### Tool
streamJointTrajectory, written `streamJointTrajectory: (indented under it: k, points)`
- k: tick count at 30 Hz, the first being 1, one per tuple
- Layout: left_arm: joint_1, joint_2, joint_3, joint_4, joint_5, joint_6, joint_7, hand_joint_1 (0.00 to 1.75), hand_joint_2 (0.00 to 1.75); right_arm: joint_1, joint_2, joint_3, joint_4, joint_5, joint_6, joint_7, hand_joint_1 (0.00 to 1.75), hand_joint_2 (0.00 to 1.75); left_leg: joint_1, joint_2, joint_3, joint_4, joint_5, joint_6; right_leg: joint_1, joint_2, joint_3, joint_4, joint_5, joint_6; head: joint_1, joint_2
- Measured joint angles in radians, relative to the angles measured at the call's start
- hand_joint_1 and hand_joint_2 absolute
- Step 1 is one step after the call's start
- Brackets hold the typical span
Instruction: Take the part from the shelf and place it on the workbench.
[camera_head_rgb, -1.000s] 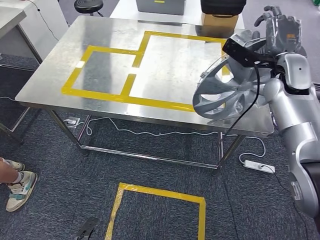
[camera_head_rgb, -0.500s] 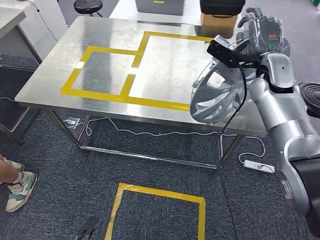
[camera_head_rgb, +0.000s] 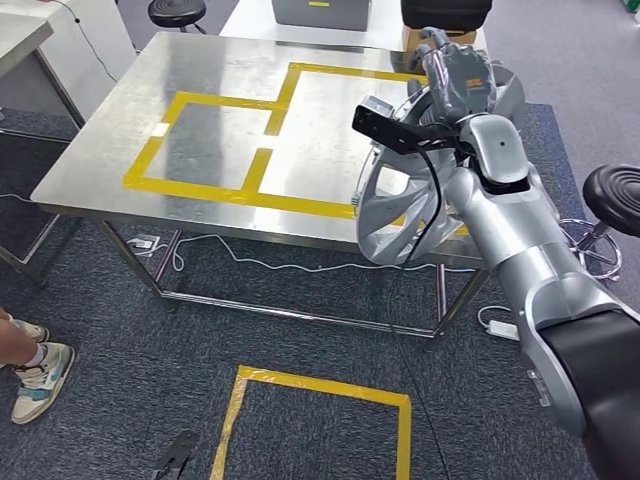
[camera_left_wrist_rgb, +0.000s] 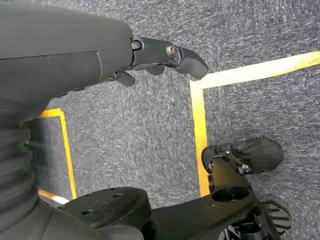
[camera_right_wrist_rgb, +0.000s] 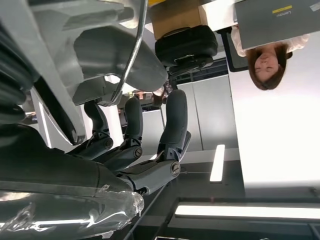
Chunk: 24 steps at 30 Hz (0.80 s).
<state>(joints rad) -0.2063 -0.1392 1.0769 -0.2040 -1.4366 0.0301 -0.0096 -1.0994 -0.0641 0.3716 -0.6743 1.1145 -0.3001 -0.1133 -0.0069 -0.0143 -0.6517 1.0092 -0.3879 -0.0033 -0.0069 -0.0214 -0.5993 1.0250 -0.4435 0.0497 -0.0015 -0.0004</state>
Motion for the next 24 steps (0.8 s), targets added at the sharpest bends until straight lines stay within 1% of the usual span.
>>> streamJointTrajectory:
  k: [5, 7, 8, 10, 11, 12, 14, 15, 16, 17, 18, 19, 20, 21, 22, 23, 24]
  points:
    - [0.003, 0.002, 0.000, 0.000, 0.000, -0.002, -0.002, 0.00, 1.75, 0.000, 0.000, 0.005, -0.002, -0.009, 0.004, 0.000, 1.75, 1.75, -0.007, 0.000, 0.000, 0.002, -0.005, 0.007, -0.007, 0.001, 0.000, -0.001, -0.001, 0.006, 0.000, 0.000]
    - [0.003, 0.003, 0.000, 0.000, 0.000, -0.002, -0.004, 0.00, 1.75, 0.000, 0.000, 0.008, -0.003, -0.011, 0.005, 0.000, 1.75, 1.75, -0.009, 0.000, 0.000, 0.001, -0.006, 0.012, -0.008, 0.001, 0.003, -0.002, 0.002, 0.011, -0.001, 0.000]
    - [0.003, 0.004, 0.000, 0.000, 0.000, -0.002, -0.004, 0.00, 1.75, 0.000, 0.000, 0.009, -0.003, -0.012, 0.005, 0.000, 1.75, 1.75, -0.008, 0.000, 0.001, -0.002, -0.010, 0.017, -0.008, 0.001, 0.005, -0.001, 0.004, 0.015, 0.000, 0.000]
    - [0.003, 0.005, 0.000, 0.000, 0.000, -0.002, -0.006, 0.00, 1.75, 0.001, 0.000, 0.011, -0.006, -0.013, 0.005, 0.002, 1.75, 1.75, -0.004, -0.001, 0.011, -0.011, -0.015, 0.028, -0.008, 0.004, -0.004, 0.016, 0.001, 0.021, 0.001, 0.000]
    - [0.003, 0.006, 0.000, 0.000, -0.001, -0.002, -0.007, 0.00, 1.75, 0.001, -0.001, 0.013, -0.007, -0.013, 0.005, 0.003, 1.75, 1.75, -0.002, -0.001, 0.018, -0.014, -0.020, 0.033, -0.008, 0.008, -0.019, 0.041, -0.012, 0.022, 0.004, 0.000]
    - [0.003, 0.006, 0.000, 0.000, -0.002, -0.002, -0.008, 0.00, 1.75, 0.002, -0.001, 0.014, -0.009, -0.014, 0.005, 0.004, 1.75, 1.75, -0.001, -0.001, 0.025, -0.015, -0.022, 0.036, -0.008, 0.013, -0.048, 0.088, -0.032, 0.021, 0.005, 0.000]
    - [0.002, 0.006, 0.000, 0.000, -0.004, -0.002, -0.009, 0.00, 1.75, 0.004, -0.001, 0.017, -0.010, -0.015, 0.005, 0.005, 1.75, 1.75, -0.002, -0.001, 0.036, -0.015, -0.031, 0.037, -0.007, 0.019, -0.122, 0.216, -0.078, 0.021, 0.007, 0.000]
    - [0.002, 0.006, 0.000, 0.000, -0.004, -0.002, -0.009, 0.00, 1.75, 0.006, -0.002, 0.018, -0.010, -0.015, 0.005, 0.005, 1.75, 1.75, -0.001, -0.001, 0.042, -0.015, -0.036, 0.035, -0.007, 0.020, -0.154, 0.264, -0.089, 0.022, 0.008, 0.000]
    - [0.004, 0.006, 0.000, 0.000, -0.005, -0.002, -0.009, 0.00, 1.75, 0.008, -0.003, 0.018, -0.010, -0.015, 0.005, 0.006, 1.75, 1.75, -0.001, -0.002, 0.050, -0.015, -0.041, 0.032, -0.008, 0.020, -0.171, 0.278, -0.082, 0.023, 0.009, 0.000]
    - [0.006, 0.006, 0.000, 0.000, -0.006, -0.002, -0.009, 0.00, 1.75, 0.009, -0.004, 0.019, -0.010, -0.015, 0.005, 0.006, 1.75, 1.75, 0.001, -0.004, 0.059, -0.014, -0.047, 0.027, -0.010, 0.020, -0.169, 0.254, -0.054, 0.025, 0.009, 0.000]
    - [0.007, 0.006, 0.000, 0.000, -0.006, -0.002, -0.009, 0.00, 1.75, 0.009, -0.004, 0.020, -0.010, -0.015, 0.005, 0.006, 1.75, 1.75, 0.003, -0.005, 0.071, -0.014, -0.055, 0.021, -0.012, 0.020, -0.149, 0.195, -0.010, 0.028, 0.010, 0.000]
    - [0.009, 0.007, 0.000, 0.000, -0.006, -0.002, -0.009, 0.00, 1.75, 0.010, -0.005, 0.022, -0.010, -0.015, 0.005, 0.007, 1.75, 1.75, 0.005, -0.007, 0.083, -0.014, -0.065, 0.014, -0.014, 0.021, -0.122, 0.129, 0.029, 0.031, 0.010, 0.000]
    - [0.008, 0.008, 0.000, 0.000, -0.006, -0.002, -0.009, 0.00, 1.75, 0.009, -0.006, 0.023, -0.010, -0.015, 0.004, 0.007, 1.75, 1.75, 0.006, -0.008, 0.091, -0.013, -0.074, 0.007, -0.015, 0.023, -0.097, 0.065, 0.050, 0.032, 0.010, 0.000]
    - [0.006, 0.009, 0.000, 0.000, -0.006, -0.002, -0.009, 0.00, 1.75, 0.009, -0.007, 0.025, -0.010, -0.015, 0.004, 0.007, 1.75, 1.75, 0.007, -0.008, 0.095, -0.015, -0.080, 0.000, -0.013, 0.026, -0.078, 0.026, 0.056, 0.026, 0.010, 0.000]
    - [0.005, 0.010, 0.000, 0.000, -0.006, -0.002, -0.009, 0.00, 1.75, 0.007, -0.008, 0.027, -0.012, -0.015, 0.002, 0.007, 1.75, 1.75, 0.007, -0.008, 0.097, -0.016, -0.085, -0.006, -0.011, 0.029, -0.069, 0.009, 0.047, 0.017, 0.010, 0.000]
    - [0.004, 0.011, 0.000, 0.000, -0.007, -0.002, -0.010, 0.00, 1.75, 0.003, -0.009, 0.028, -0.013, -0.015, 0.001, 0.008, 1.75, 1.75, 0.007, -0.008, 0.100, -0.016, -0.087, -0.011, -0.008, 0.031, -0.064, 0.002, 0.037, 0.004, 0.010, 0.000]
    - [0.004, 0.012, 0.000, 0.000, -0.007, -0.003, -0.010, 0.00, 1.75, 0.000, -0.010, 0.029, -0.016, -0.015, 0.000, 0.008, 1.75, 1.75, 0.008, -0.007, 0.101, -0.015, -0.089, -0.015, -0.008, 0.033, -0.057, 0.004, 0.033, -0.008, 0.009, 0.000]
